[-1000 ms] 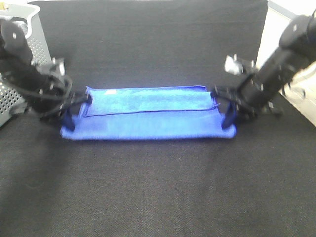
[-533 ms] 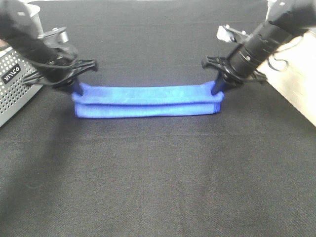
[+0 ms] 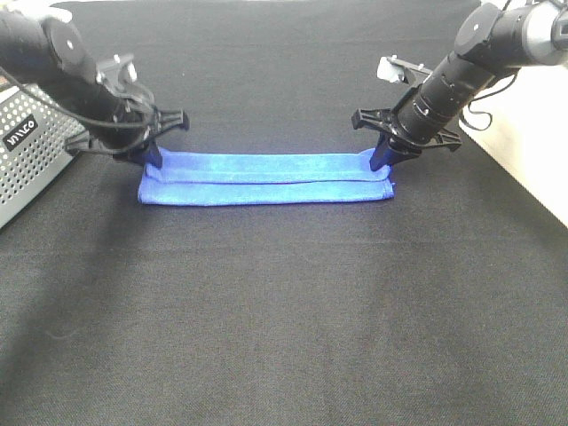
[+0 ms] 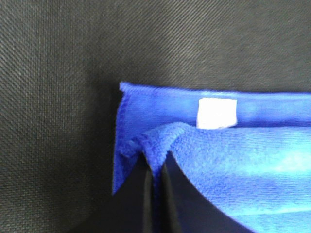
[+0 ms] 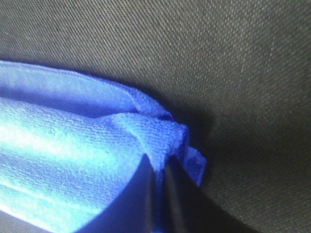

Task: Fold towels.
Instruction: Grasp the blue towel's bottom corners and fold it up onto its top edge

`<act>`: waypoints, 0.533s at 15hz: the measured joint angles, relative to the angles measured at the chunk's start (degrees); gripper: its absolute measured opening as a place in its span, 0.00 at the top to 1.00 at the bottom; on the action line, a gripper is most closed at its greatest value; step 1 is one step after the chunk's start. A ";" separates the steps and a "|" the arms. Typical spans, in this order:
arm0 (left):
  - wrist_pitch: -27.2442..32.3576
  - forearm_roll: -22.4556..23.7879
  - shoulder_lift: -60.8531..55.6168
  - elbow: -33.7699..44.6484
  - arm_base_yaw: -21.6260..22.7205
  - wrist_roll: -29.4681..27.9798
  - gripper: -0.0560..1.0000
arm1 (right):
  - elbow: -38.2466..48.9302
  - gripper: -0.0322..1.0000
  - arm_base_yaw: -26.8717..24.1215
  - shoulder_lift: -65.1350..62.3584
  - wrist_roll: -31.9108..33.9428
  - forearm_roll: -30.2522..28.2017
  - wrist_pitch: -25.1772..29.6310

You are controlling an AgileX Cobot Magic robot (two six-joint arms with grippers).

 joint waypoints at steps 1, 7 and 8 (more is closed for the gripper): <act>0.00 0.00 0.06 0.00 0.00 0.00 0.87 | 0.00 0.79 0.00 0.00 0.69 0.00 0.00; 4.13 4.07 0.11 -2.23 0.00 -0.17 0.24 | -0.06 0.18 -0.06 -1.60 1.89 -0.57 5.44; 5.39 4.64 0.11 -2.23 0.00 -0.23 0.23 | -0.23 0.18 -0.06 -2.58 1.89 -0.92 6.59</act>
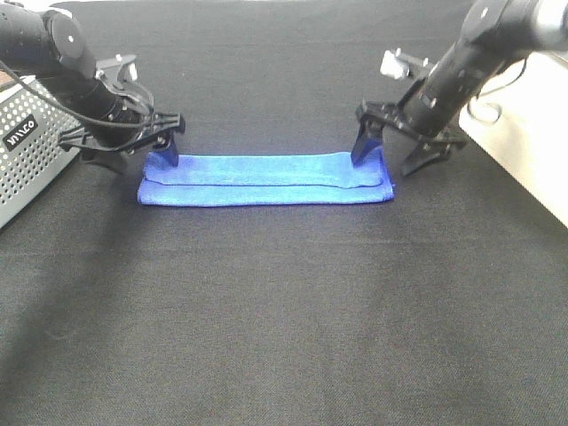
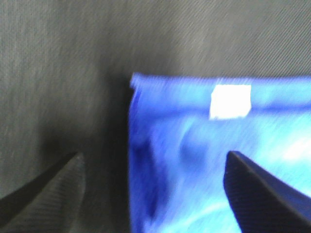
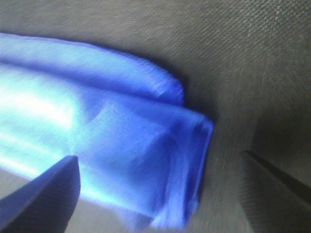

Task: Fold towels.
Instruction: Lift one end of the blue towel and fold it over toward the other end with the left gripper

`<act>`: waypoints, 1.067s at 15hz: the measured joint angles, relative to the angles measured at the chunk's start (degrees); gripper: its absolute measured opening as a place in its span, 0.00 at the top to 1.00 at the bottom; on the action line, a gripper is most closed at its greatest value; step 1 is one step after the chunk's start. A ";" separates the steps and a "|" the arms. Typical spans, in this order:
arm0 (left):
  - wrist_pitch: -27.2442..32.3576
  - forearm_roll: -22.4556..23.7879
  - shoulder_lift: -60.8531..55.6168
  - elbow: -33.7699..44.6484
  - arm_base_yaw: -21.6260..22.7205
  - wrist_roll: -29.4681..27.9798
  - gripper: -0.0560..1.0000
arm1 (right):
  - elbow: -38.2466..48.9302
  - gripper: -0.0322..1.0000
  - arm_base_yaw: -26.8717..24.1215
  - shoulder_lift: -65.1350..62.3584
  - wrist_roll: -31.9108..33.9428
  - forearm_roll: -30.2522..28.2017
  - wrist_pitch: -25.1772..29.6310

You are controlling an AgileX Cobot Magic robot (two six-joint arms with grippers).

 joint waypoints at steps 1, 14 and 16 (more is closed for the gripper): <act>0.80 0.00 0.00 0.00 0.00 0.00 0.23 | 0.00 0.18 0.00 -0.23 0.00 -0.17 0.63; -0.92 -10.94 4.18 -0.57 0.40 -0.06 0.88 | 0.00 0.17 0.00 -0.23 0.06 -0.57 0.52; -0.57 -8.54 3.78 -0.57 0.29 -1.20 0.88 | 0.00 0.17 0.00 -0.23 0.46 -0.52 0.52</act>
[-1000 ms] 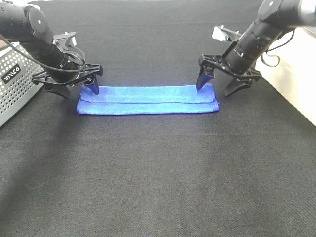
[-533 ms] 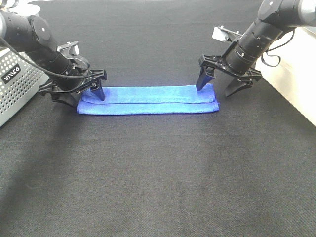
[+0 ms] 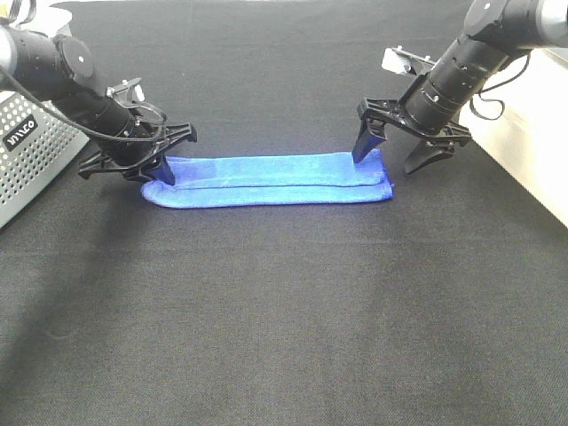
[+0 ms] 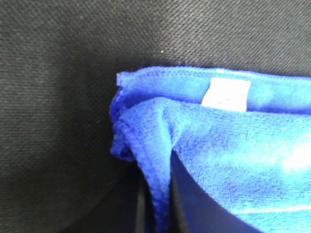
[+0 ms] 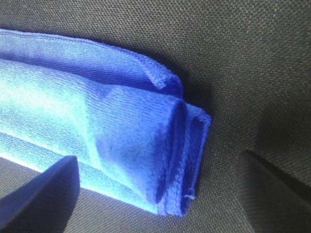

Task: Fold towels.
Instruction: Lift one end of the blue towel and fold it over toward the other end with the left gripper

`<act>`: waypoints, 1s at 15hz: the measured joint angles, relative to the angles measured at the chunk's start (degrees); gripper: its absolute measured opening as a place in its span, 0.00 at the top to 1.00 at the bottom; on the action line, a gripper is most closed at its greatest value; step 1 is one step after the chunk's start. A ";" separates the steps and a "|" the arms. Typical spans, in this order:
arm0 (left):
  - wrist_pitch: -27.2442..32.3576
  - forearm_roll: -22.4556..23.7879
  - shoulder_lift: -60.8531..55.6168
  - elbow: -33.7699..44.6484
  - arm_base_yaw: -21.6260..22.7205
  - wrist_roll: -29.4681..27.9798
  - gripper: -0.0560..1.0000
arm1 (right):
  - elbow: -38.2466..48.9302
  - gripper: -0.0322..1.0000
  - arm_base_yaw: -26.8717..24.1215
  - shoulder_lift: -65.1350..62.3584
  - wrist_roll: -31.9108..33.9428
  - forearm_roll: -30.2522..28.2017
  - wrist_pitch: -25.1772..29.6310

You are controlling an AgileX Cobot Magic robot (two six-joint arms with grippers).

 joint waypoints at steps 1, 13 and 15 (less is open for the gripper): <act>1.09 2.75 -0.69 0.00 -0.06 -1.20 0.88 | 0.00 0.17 0.00 0.00 0.52 0.11 0.06; 9.80 3.61 -14.50 -0.69 -8.59 -9.17 0.88 | 0.00 0.17 0.00 -3.21 1.03 0.11 6.65; 6.07 0.00 -12.03 -1.15 -11.80 -9.17 0.88 | 0.00 0.17 0.00 -4.87 1.03 0.06 8.42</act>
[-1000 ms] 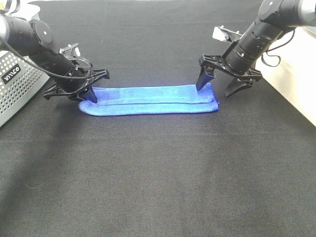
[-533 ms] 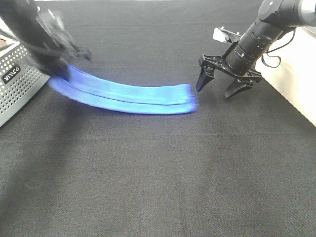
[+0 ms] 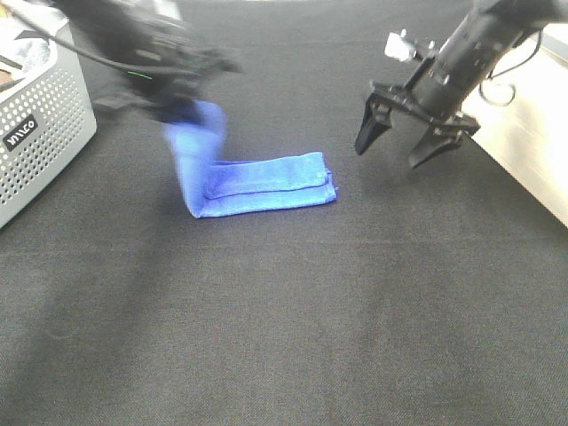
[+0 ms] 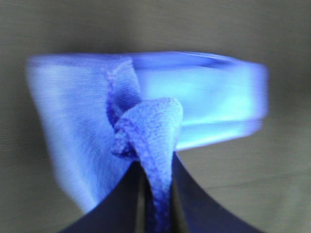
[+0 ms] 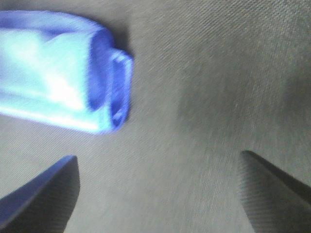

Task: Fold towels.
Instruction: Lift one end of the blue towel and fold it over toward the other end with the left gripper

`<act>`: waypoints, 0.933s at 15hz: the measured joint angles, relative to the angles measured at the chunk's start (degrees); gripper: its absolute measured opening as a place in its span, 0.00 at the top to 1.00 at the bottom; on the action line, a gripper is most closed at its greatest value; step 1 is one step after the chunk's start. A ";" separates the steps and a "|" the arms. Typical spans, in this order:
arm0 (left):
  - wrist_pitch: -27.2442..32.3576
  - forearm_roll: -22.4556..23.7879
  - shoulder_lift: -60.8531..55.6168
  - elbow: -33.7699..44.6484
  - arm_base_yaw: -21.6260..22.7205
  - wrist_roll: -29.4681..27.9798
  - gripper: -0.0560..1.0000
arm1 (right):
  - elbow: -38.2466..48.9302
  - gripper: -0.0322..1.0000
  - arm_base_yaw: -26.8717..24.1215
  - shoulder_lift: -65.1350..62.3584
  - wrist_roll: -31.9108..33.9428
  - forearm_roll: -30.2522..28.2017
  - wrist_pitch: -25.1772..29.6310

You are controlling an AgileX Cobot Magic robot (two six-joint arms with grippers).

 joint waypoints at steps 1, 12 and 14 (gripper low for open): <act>-2.29 -1.78 1.43 -0.29 -1.26 0.00 0.88 | 0.00 0.17 0.00 -0.63 0.00 0.00 0.80; -13.87 -12.95 5.44 -2.69 -3.95 3.15 0.28 | 0.00 0.17 0.00 -1.78 -0.34 2.12 2.23; -14.95 -9.00 2.86 -3.72 -0.80 4.70 0.28 | 0.00 0.17 0.11 -1.83 -3.21 9.45 2.69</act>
